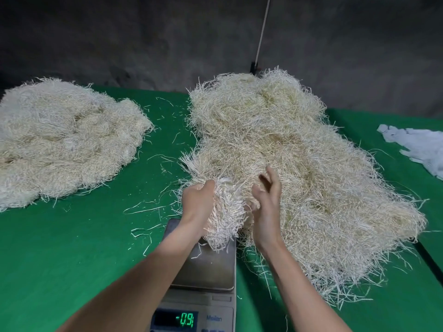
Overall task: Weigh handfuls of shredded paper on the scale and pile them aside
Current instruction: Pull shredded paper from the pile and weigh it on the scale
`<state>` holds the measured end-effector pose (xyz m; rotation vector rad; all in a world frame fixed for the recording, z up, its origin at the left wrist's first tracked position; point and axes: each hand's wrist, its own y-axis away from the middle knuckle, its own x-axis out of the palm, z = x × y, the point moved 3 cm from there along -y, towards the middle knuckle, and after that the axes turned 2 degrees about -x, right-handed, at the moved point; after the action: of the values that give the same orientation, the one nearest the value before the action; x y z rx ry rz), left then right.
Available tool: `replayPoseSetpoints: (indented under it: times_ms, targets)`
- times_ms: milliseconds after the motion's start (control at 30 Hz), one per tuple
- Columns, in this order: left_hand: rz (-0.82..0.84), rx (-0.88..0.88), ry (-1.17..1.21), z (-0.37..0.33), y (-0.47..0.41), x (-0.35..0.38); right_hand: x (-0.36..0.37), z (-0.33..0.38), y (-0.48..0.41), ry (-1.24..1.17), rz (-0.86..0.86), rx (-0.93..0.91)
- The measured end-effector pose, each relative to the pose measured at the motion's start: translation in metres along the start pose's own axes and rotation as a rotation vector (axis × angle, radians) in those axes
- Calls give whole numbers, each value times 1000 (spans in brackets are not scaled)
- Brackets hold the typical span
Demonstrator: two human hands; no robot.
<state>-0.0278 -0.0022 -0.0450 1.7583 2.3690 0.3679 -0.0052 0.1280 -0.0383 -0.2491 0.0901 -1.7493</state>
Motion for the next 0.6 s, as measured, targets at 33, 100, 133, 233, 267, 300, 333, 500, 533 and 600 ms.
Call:
replayPoseSetpoints:
  times_ms: [33,100,133,233,267,300,333,500,533,600]
  targets:
    - [-7,76,-92,-1,-1,1,2,5,-3,37,71,-40]
    - [47,153,-178,-2,5,12,17,15,-7,290,245,-117]
    - [101,151,-131,-3,7,19,25,16,-7,413,308,-142]
    - [360,-28,149,-17,15,24,25,9,-14,387,179,-74]
    - [396,-26,178,-21,14,19,17,8,-19,346,87,0]
    - [371,44,109,-24,14,12,8,6,-23,322,14,75]
    - [295,132,12,-23,11,3,1,4,-27,293,-55,132]
    - [449,-68,51,13,37,15,2,-10,-37,135,-264,224]
    - [398,-139,120,12,39,22,7,-10,-33,252,-235,147]
    - [180,-175,312,4,26,24,19,-11,-12,526,-146,-32]
